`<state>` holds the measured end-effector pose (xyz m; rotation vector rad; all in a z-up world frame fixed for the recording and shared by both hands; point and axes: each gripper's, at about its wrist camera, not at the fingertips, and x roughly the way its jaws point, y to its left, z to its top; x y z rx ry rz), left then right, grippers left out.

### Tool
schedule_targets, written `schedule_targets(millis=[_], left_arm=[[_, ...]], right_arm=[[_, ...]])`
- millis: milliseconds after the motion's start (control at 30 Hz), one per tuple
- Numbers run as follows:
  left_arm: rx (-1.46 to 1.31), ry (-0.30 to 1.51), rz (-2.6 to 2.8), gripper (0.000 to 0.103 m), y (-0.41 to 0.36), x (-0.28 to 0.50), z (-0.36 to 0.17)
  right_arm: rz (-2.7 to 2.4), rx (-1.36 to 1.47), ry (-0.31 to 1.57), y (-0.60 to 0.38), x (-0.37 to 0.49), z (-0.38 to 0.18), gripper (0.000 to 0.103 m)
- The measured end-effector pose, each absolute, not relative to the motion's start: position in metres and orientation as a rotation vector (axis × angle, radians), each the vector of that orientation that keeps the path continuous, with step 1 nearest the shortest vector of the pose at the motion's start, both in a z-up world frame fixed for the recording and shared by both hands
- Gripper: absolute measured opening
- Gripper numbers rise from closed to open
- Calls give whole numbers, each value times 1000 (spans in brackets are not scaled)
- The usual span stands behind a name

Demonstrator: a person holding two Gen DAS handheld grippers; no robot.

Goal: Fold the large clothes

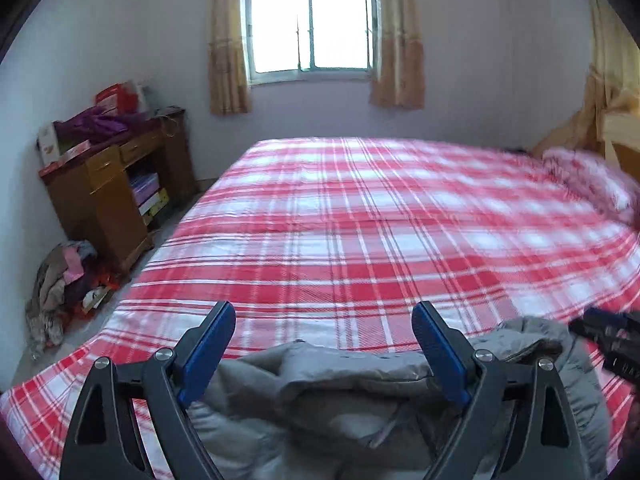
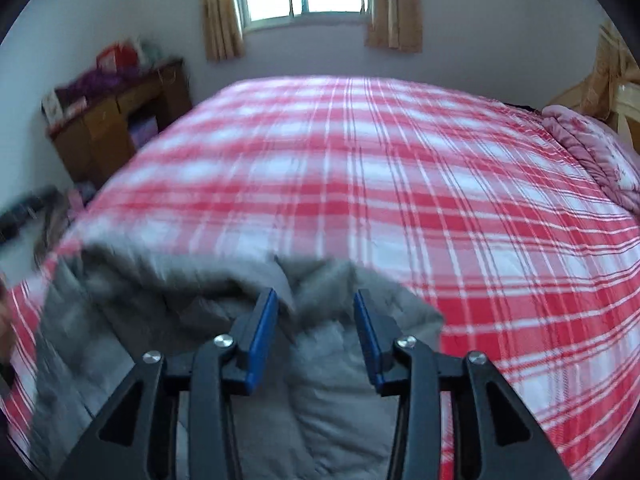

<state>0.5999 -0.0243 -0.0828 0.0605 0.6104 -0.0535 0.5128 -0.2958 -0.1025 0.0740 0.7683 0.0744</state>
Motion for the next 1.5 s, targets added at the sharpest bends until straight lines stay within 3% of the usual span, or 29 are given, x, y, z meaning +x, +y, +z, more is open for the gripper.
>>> schedule_targets(millis=[167, 333, 600, 1000, 1167, 1333, 1500], left_arm=[[80, 721, -22, 90, -25, 614, -135], [24, 801, -23, 89, -11, 607, -180], [-5, 838, -20, 90, -12, 614, -205], [-19, 869, -26, 91, -10, 620, -210], [2, 763, -30, 91, 2, 594, -163], [-15, 706, -82, 91, -7, 594, -124], [-22, 786, -87, 91, -29, 619, -143]], right_arm=[[123, 209, 777, -276, 550, -115, 42], [170, 145, 822, -255, 552, -150, 42], [168, 138, 845, -258, 544, -182, 42], [135, 59, 850, -247, 550, -200, 42], [139, 42, 857, -249, 544, -185, 44], [110, 104, 731, -268, 525, -151, 44], [66, 35, 755, -257, 537, -157, 44]])
